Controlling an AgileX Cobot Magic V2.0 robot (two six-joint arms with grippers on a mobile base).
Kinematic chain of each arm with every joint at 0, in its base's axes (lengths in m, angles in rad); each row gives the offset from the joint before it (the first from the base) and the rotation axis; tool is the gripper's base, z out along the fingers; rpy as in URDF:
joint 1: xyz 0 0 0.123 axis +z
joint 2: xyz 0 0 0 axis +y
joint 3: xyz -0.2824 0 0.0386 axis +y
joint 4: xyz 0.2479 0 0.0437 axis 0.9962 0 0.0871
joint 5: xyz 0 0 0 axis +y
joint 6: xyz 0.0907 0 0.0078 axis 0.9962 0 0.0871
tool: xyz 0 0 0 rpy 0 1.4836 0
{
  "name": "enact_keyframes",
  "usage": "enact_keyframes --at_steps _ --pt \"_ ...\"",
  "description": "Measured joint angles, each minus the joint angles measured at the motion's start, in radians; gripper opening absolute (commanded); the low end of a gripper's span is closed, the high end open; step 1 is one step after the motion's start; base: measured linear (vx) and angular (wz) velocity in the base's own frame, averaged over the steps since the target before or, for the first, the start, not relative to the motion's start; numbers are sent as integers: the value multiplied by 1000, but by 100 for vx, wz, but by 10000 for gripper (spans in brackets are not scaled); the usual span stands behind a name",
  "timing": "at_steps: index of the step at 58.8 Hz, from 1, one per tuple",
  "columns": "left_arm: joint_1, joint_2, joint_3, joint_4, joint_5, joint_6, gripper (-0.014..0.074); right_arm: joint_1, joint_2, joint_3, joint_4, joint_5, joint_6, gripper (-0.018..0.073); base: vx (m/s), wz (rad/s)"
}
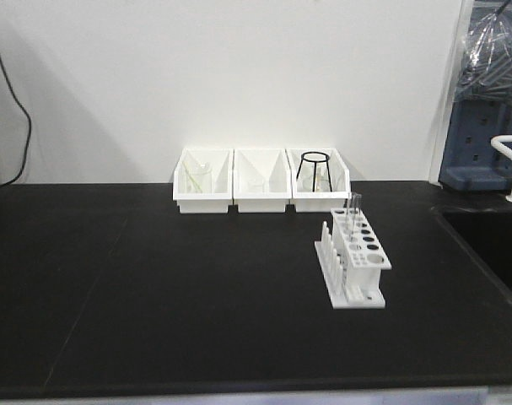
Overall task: Flip and reinsert test tube from rack
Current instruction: 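Drive the base toward the bench with the white test-tube rack, then move the right gripper over the glass test tube in the rack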
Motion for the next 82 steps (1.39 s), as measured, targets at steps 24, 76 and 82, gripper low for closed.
enact_keyframes --at_steps 24,76,82 --pt "0 0 0 0 0 0 -6 0 0 0 0 0 0 -8 44 -3" --pt "0 0 0 0 0 0 -6 0 0 0 0 0 0 -8 25 2" --pt "0 0 0 0 0 0 -6 0 0 0 0 0 0 -8 10 -1"
